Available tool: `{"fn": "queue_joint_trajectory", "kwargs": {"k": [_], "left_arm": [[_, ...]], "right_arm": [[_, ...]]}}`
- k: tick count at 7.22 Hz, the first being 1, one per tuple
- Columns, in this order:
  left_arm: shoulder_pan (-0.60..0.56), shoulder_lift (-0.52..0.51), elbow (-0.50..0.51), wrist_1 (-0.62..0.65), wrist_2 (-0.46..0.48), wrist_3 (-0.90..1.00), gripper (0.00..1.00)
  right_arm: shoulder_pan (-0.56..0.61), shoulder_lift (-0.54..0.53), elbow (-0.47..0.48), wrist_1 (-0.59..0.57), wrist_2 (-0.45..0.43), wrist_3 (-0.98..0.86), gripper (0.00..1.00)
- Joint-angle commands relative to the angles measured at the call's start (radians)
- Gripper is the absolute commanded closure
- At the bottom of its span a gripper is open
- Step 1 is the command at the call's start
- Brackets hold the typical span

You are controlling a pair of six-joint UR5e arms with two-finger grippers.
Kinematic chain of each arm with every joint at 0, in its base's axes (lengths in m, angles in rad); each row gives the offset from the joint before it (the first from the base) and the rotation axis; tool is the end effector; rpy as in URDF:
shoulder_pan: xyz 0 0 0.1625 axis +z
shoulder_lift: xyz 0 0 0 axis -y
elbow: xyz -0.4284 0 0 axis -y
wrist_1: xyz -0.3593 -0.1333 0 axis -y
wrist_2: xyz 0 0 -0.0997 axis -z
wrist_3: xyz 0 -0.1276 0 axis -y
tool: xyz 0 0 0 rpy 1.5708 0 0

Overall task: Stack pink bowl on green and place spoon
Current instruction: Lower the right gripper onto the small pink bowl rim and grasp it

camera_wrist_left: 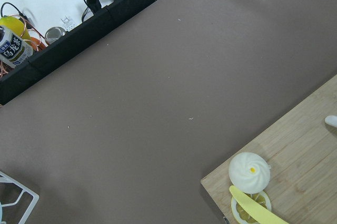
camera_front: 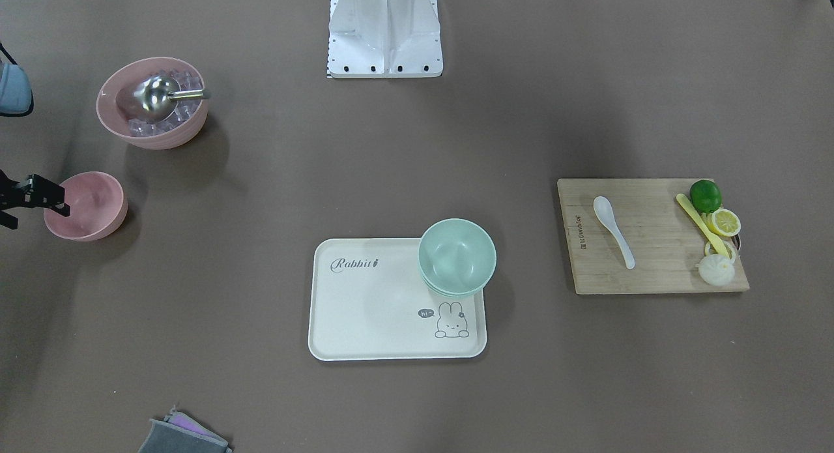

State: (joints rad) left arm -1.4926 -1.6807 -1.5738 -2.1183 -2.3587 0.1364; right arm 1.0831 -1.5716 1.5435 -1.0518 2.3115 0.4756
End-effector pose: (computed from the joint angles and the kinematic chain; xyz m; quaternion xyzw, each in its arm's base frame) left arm -0.0007 -0.5397 0.5578 0.3098 0.3542 0.2173 0.8552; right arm -0.1884 -0.4560 0.6370 0.0381 -0.4161 -0.0934 0.9037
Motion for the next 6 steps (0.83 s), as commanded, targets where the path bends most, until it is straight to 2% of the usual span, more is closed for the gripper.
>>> {"fn": "queue_joint_trajectory", "kwargs": {"k": [1, 2, 3, 6], "left_arm": [[0.002, 0.001, 0.0, -0.002, -0.001, 0.0, 0.01], [0.002, 0.001, 0.0, -0.002, -0.001, 0.0, 0.01], [0.002, 0.001, 0.0, -0.002, -0.001, 0.0, 0.01], [0.002, 0.001, 0.0, -0.002, -0.001, 0.0, 0.01]], "right_arm": [[-0.011, -0.001, -0.007, 0.012, -0.001, 0.003, 0.41], [-0.011, -0.001, 0.0, 0.012, 0.0, 0.003, 0.81], [-0.009, -0.001, 0.007, 0.012, 0.0, 0.003, 1.0], [-0.006, -0.002, 0.038, 0.012, 0.005, 0.003, 1.0]]}}
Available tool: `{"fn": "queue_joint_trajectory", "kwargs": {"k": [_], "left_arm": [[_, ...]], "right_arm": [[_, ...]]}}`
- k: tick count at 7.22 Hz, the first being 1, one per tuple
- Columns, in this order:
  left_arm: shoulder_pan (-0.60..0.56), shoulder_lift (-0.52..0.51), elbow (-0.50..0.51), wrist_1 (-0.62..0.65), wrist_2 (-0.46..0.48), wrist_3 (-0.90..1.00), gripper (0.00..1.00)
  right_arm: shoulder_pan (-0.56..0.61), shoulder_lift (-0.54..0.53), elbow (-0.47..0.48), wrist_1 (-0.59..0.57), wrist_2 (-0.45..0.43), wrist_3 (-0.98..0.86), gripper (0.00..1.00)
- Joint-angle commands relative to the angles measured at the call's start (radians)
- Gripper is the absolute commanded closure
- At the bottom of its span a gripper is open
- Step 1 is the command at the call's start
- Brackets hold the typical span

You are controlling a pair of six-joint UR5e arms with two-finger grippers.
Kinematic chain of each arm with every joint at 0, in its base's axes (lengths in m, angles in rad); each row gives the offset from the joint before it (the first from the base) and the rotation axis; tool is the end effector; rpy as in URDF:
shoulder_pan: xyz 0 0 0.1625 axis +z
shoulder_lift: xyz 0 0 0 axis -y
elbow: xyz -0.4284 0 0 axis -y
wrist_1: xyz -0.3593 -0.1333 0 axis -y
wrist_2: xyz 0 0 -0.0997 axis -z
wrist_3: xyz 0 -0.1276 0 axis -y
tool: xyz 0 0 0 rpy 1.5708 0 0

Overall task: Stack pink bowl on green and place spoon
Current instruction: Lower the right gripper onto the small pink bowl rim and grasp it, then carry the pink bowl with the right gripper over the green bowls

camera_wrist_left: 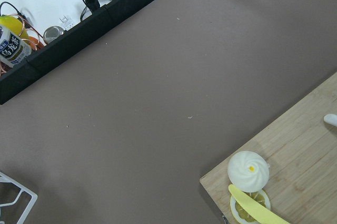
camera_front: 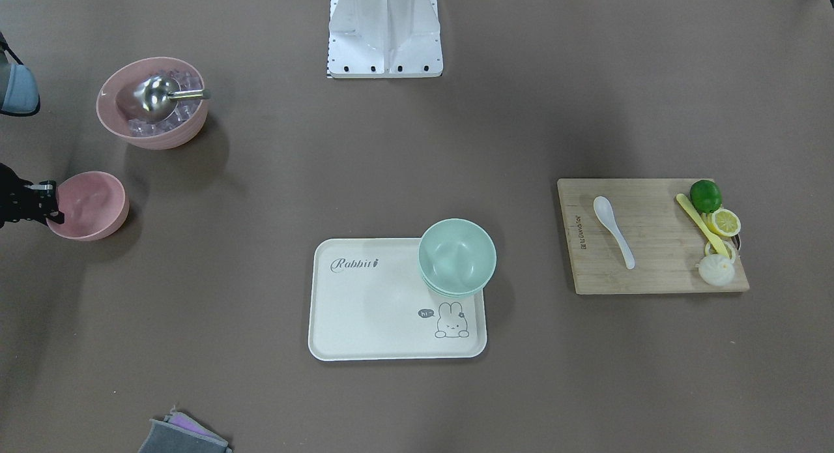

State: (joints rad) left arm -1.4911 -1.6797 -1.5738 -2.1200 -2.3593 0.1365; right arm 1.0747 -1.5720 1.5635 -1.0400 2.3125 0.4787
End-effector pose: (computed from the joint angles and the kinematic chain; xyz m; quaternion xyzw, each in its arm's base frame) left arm 0.0001 -0.5392 0.5580 0.3099 0.3547 0.2182 0.8548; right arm -0.1928 -0.4552 0.6258 0.0486 -0.4220 -0.1014 0.8996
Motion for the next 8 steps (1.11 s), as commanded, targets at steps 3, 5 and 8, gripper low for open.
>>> {"fn": "queue_joint_trajectory", "kwargs": {"k": [3, 5, 8], "left_arm": [[0.002, 0.002, 0.0, 0.0, 0.0, 0.0, 0.01], [0.002, 0.002, -0.002, 0.0, 0.0, 0.0, 0.01], [0.002, 0.0, -0.002, 0.0, 0.0, 0.0, 0.01]], "right_arm": [[0.016, 0.006, 0.056, -0.002, 0.007, 0.006, 1.0], [0.01, 0.128, 0.049, -0.011, -0.005, 0.256, 1.0], [-0.18, 0.414, -0.024, -0.017, -0.161, 0.67, 1.0]]}}
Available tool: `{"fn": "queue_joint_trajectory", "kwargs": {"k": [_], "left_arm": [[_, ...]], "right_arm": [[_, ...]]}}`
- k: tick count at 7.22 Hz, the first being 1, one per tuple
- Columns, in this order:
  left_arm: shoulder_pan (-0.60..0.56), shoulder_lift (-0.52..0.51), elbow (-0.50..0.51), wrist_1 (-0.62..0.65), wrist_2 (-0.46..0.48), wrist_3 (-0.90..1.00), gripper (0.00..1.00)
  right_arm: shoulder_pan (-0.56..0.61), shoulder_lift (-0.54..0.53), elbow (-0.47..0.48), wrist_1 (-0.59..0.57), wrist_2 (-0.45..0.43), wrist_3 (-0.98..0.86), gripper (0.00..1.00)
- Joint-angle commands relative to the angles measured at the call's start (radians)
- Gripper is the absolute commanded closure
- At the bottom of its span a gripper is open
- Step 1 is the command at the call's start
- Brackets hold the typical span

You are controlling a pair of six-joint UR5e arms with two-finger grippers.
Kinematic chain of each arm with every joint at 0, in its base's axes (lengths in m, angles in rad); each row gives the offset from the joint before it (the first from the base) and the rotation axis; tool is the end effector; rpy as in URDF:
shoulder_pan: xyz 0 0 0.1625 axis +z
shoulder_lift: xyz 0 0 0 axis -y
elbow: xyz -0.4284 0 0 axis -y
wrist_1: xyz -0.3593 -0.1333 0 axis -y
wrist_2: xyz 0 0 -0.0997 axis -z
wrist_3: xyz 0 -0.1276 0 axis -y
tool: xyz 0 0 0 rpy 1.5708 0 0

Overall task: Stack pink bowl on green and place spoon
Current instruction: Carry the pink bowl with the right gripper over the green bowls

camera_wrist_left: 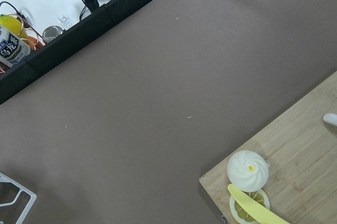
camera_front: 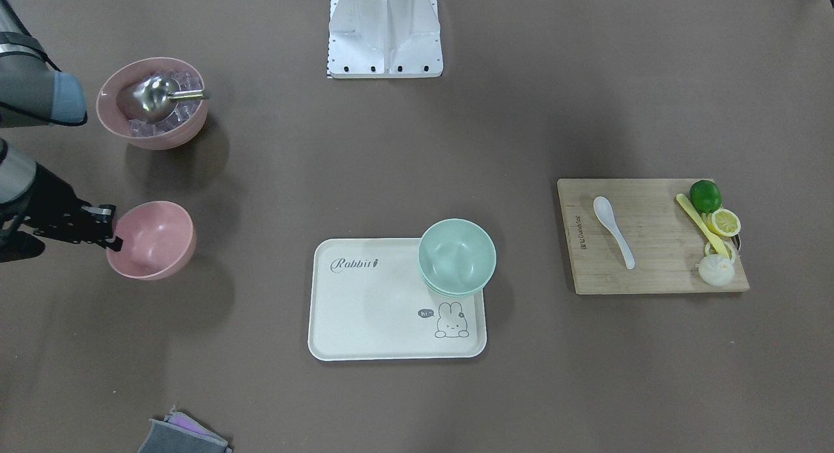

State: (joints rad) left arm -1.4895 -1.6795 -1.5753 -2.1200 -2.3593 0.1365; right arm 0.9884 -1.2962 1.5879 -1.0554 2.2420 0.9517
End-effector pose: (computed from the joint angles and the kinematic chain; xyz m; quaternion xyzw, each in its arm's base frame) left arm 0.0010 -0.5391 0.5574 0.3101 0.3548 0.2191 0.8544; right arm -0.2857 -0.5319 0.4686 0.0567 -0.4754 0.0323 0.8773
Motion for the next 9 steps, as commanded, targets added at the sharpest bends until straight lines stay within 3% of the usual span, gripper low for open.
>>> {"fn": "queue_joint_trajectory", "kwargs": {"k": [1, 4, 5, 7, 9], "left_arm": [[0.008, 0.001, 0.001, 0.0, 0.0, -0.002, 0.01], [0.023, 0.001, 0.003, -0.018, 0.0, -0.02, 0.01], [0.026, 0.001, 0.003, -0.023, 0.0, -0.038, 0.01], [0.035, 0.004, 0.006, -0.029, 0.0, -0.041, 0.01], [0.035, 0.006, 0.008, -0.029, 0.0, -0.041, 0.01]], "right_arm": [[-0.15, 0.266, -0.131, -0.005, -0.169, 0.323, 1.0], [-0.22, 0.541, -0.166, -0.292, -0.211, 0.48, 1.0], [-0.262, 0.596, -0.178, -0.296, -0.264, 0.545, 1.0], [-0.325, 0.746, -0.34, -0.299, -0.315, 0.628, 1.0], [-0.353, 0.793, -0.387, -0.305, -0.341, 0.65, 1.0]]}}
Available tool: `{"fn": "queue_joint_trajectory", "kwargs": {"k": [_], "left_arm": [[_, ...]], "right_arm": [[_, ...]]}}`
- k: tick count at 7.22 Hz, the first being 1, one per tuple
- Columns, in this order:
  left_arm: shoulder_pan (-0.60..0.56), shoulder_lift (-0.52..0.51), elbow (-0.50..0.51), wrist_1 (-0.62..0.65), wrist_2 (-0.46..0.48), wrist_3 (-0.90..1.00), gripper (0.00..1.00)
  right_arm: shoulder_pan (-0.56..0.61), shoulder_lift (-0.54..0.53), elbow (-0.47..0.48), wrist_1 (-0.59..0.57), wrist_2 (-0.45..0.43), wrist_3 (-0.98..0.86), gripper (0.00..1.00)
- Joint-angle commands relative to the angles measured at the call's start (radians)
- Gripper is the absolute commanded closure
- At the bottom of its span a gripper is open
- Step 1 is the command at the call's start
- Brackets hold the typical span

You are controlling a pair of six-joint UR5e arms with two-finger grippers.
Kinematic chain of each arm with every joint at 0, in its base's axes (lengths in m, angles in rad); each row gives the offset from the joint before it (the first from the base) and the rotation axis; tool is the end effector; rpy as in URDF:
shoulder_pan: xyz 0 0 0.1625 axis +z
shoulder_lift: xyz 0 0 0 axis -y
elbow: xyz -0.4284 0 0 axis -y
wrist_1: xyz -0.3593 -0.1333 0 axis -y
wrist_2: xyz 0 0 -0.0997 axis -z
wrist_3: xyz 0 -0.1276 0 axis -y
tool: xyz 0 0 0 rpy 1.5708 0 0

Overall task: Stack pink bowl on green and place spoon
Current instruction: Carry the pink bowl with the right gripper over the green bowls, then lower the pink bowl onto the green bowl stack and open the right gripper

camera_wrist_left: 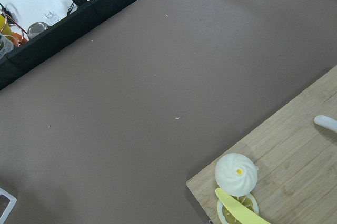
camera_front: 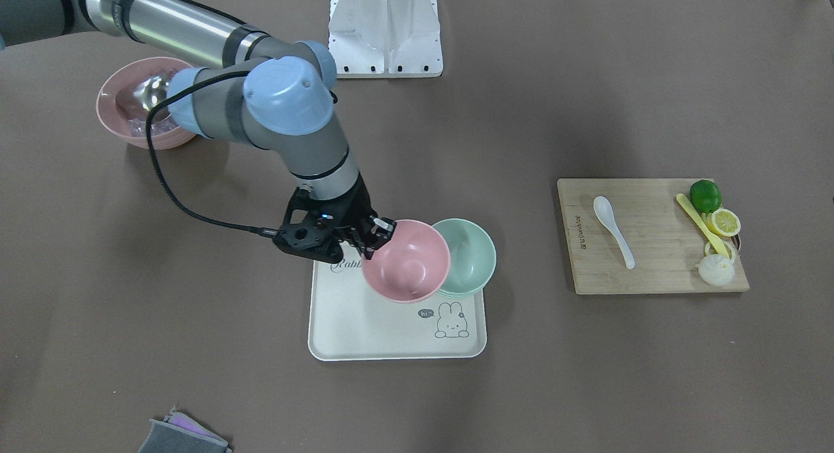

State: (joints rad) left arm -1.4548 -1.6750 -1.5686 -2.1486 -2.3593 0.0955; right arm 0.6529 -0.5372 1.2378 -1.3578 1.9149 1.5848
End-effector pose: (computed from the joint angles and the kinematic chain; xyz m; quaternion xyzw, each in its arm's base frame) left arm 0.0195 -0.5374 0.5593 0.3041 0.3653 0.2192 0.8521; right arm -0.5796 -0.5569 0.1445 -0.0094 -0.4608 0.2181 0.8602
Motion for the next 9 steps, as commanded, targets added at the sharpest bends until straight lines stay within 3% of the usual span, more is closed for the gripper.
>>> {"fn": "queue_joint_trajectory", "kwargs": {"k": [1, 9], "left_arm": [[0.001, 0.003, 0.001, -0.001, 0.0, 0.0, 0.01], [0.001, 0.021, 0.001, -0.017, 0.0, 0.0, 0.01]], "right_arm": [[-0.027, 0.037, -0.05, -0.003, -0.022, 0.015, 1.0], [-0.042, 0.034, -0.07, -0.05, -0.005, -0.005, 1.0]]}}
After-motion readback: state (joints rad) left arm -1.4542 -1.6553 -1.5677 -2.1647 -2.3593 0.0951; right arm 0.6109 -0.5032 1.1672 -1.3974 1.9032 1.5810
